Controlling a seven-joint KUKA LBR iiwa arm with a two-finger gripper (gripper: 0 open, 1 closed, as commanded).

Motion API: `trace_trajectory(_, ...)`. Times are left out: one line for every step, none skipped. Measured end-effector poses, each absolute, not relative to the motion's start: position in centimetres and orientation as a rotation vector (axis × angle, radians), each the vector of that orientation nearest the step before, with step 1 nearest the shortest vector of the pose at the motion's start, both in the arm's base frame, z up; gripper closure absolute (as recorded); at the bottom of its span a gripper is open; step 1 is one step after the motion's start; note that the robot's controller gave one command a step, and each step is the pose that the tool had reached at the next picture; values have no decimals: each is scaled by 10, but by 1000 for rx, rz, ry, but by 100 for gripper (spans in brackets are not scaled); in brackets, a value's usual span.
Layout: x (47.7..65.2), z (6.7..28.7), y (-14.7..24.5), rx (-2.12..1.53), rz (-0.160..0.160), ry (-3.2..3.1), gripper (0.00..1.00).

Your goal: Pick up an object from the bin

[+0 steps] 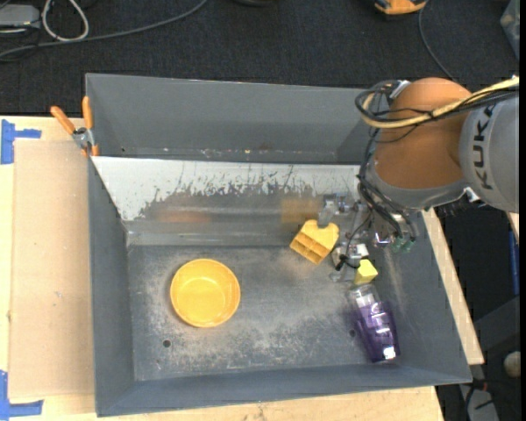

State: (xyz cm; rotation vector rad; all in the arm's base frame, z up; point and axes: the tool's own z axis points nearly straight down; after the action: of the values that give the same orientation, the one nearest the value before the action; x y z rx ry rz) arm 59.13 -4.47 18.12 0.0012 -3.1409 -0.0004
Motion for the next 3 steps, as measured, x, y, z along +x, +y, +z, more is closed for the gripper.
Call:
trace_trajectory(591,181,-45,2,0,-3141,0)
trace_trajectory(590,178,-16,117,3,-3139,0)
trace_trajectory(567,149,-10,19,-4,-3141,0)
